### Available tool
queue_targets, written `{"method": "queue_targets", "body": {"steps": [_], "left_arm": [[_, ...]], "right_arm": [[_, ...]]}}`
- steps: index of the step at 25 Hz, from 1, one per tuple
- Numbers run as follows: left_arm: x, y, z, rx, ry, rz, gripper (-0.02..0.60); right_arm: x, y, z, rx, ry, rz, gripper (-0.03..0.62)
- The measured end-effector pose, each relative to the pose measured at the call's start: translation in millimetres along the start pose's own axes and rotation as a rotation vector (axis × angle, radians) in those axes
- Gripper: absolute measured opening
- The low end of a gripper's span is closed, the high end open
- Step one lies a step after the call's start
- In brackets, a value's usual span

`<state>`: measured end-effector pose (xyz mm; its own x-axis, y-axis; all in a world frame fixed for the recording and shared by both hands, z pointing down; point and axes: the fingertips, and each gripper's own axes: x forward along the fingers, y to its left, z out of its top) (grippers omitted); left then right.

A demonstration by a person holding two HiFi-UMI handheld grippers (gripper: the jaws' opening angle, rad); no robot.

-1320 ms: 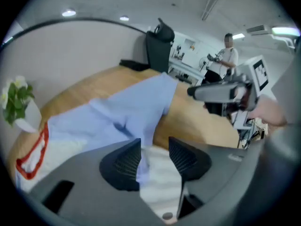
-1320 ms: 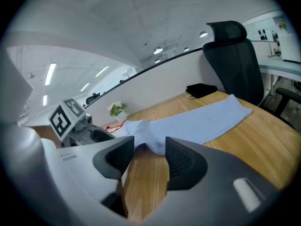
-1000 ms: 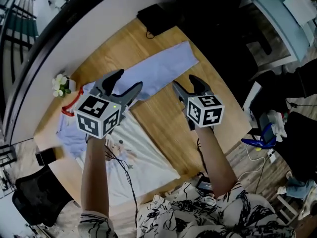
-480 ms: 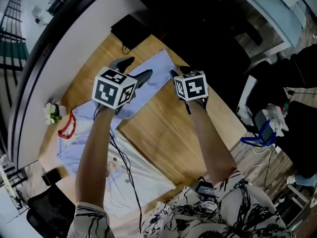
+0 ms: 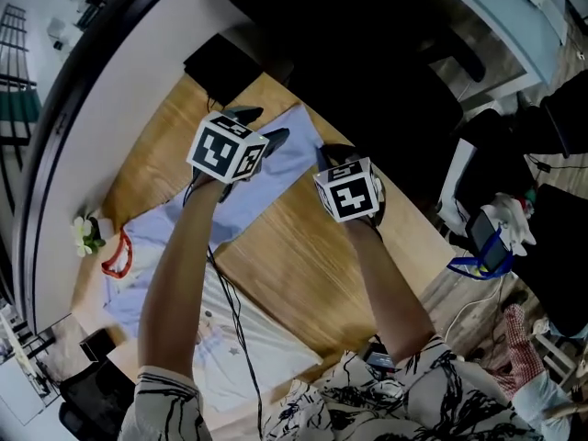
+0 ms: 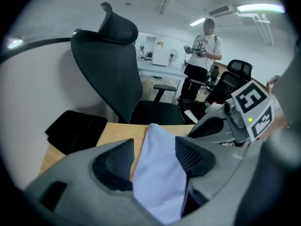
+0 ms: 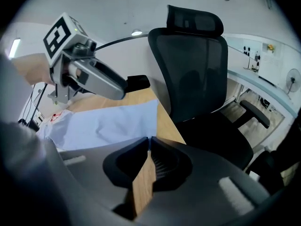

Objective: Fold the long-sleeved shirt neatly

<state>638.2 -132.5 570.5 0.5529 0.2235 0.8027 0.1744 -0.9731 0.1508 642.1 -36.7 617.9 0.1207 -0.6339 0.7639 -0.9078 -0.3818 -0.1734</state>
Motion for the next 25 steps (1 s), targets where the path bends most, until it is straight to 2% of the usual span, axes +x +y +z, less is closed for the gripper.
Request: {"method": "queue_targets", "body": {"steps": [3, 8, 13, 15, 16, 20, 25], "left_arm": [[31.8, -3.5, 12.1, 0.010, 0.022, -0.036, 0.282], [69.5, -1.7, 22.4, -0.023, 0.062, -0.050, 0.251], [78.8, 5.1, 16.2, -0.054, 0.064, -0.011, 0.129], [77.9, 4.2, 15.2, -0.046, 0.061, -0.014, 0.048], [76.7, 2.3, 16.2, -0.044, 0.053, -0.021, 0.028], [46.9, -6.5, 34.2, -0.057, -0.043, -0.062, 0.025], [-46.2, -15.8, 93.8, -0.064, -0.215, -0.090, 0.026]], "right_arm": [[2.1, 0.4, -0.2, 0.009, -0.007, 0.007, 0.034], [2.1, 0.6, 1.7, 0.015, -0.014, 0.021, 0.034], [0.5, 0.0, 0.4, -0.018, -0.012, 0.006, 0.034], [1.7, -0.7, 0.9, -0.024, -0.017, -0.001, 0.034], [1.9, -1.8, 1.8, -0.020, -0.022, -0.006, 0.032], [-25.3, -6.3, 27.3, -0.002, -0.127, -0.028, 0.031], [-114.6, 6.3, 104.8, -0.020, -0.343, -0.002, 0.029]]}}
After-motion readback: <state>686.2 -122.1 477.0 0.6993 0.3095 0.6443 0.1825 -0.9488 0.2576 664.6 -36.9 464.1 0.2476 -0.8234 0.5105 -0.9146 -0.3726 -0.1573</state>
